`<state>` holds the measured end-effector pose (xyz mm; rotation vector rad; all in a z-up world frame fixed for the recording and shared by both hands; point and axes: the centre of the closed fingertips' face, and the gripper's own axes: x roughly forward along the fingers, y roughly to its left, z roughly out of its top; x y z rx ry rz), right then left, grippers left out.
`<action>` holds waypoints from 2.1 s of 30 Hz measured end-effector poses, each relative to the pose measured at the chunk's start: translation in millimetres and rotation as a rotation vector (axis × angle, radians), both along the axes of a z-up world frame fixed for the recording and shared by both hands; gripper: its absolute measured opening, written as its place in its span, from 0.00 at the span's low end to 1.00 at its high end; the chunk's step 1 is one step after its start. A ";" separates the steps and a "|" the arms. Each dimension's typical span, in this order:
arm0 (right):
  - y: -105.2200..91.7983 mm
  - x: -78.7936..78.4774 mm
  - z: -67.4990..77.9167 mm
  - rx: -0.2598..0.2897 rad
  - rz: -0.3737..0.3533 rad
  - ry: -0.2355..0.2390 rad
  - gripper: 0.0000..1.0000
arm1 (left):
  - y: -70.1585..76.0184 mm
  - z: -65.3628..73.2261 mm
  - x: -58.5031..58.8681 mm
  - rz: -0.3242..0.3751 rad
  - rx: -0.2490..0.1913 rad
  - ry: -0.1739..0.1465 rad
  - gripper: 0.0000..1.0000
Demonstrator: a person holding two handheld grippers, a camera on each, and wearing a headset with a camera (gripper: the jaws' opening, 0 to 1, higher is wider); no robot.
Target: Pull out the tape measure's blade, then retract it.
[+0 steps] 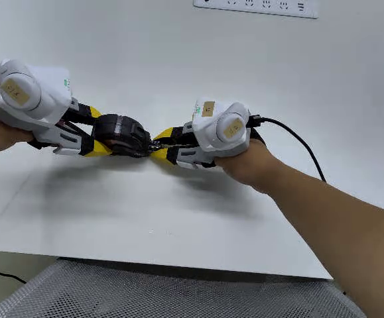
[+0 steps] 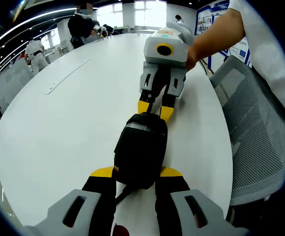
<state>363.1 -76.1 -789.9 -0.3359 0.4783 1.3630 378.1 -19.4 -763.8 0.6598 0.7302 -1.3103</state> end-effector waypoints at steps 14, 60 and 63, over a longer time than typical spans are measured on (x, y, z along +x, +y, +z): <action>-2.7 0.0 -0.2 -0.019 0.007 -0.016 0.09 | -1.2 -0.7 0.7 -0.006 0.005 -0.003 0.24; -64.5 -5.7 6.7 -0.068 -0.026 -0.055 0.09 | 0.2 -0.1 0.3 0.017 -0.013 0.018 0.25; -67.9 -5.5 8.4 -0.073 -0.026 -0.055 0.09 | 0.3 -0.3 0.3 0.018 -0.014 0.018 0.25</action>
